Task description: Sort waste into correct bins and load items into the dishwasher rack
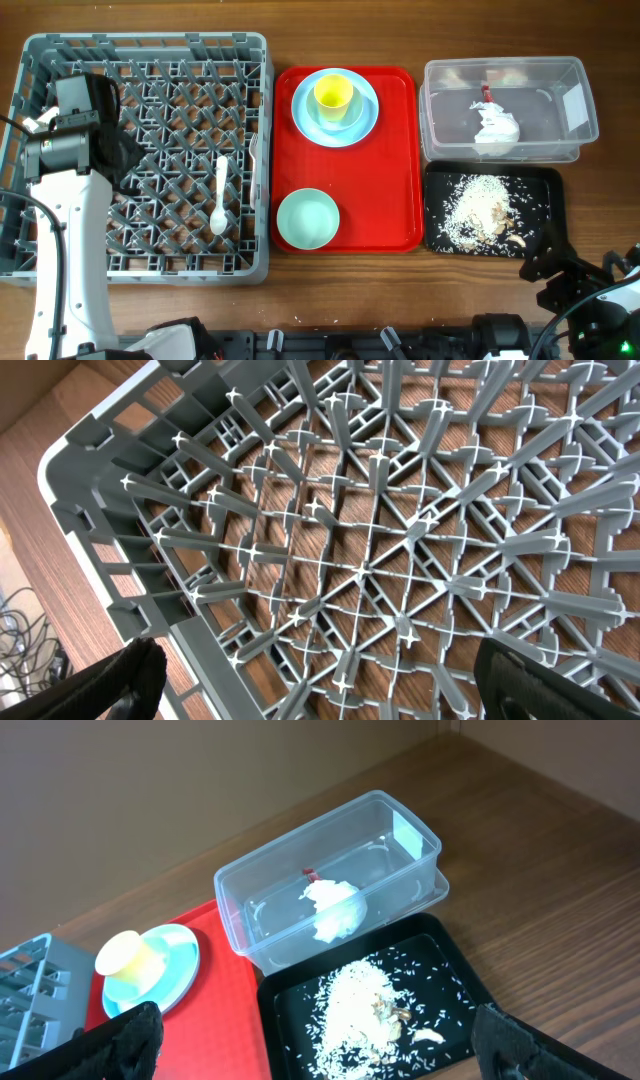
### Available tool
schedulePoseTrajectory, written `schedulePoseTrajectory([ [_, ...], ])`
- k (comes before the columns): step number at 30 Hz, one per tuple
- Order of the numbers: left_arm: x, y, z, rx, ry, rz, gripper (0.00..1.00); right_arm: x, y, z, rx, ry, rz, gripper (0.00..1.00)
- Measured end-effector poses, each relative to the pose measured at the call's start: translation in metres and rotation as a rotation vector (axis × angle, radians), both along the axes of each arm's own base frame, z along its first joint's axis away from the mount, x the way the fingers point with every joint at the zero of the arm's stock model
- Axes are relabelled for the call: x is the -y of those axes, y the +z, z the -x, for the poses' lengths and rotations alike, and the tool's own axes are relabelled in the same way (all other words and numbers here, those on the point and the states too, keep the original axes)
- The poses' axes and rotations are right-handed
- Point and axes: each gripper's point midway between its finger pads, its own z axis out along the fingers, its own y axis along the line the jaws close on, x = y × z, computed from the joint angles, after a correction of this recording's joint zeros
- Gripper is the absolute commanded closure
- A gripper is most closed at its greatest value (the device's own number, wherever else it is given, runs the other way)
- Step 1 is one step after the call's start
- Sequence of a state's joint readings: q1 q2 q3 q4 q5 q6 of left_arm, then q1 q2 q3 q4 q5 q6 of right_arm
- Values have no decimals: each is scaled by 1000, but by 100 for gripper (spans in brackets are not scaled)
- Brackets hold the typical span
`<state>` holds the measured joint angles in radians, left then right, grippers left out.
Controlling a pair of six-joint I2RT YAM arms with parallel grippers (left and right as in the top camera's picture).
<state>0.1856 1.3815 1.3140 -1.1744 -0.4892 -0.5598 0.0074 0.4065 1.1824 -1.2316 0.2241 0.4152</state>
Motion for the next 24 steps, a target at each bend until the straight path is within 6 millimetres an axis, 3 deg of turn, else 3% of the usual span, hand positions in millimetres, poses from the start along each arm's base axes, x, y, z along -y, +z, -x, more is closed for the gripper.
schedulePoseTrajectory([
  [7, 0, 0, -1, 4, 0, -1, 0, 0, 0, 0, 0, 0, 0, 0],
  [10, -6, 14, -32, 155, 0, -29, 0, 0, -1, 0, -2, 1, 0, 0],
  [18, -3, 14, -37, 178, -11, -8, 0, -1, -1, 0, -3, 4, -2, 0],
  [20, 20, 3, -42, 184, -66, 131, 0, -1, -1, 0, -3, 4, -2, 0],
  [21, 40, -4, -43, 180, -110, 250, 2, -1, -1, 0, -3, 5, -3, 0],
  [22, 62, -8, -44, 183, -156, 368, 8, -1, -1, 0, -3, 6, -3, 0],
  [23, 79, -10, -45, 183, -195, 453, 20, -1, -1, 0, -3, 6, -3, 0],
  [24, 109, -9, -46, 189, -266, 580, 28, -1, -1, 0, -3, 6, -3, 0],
])
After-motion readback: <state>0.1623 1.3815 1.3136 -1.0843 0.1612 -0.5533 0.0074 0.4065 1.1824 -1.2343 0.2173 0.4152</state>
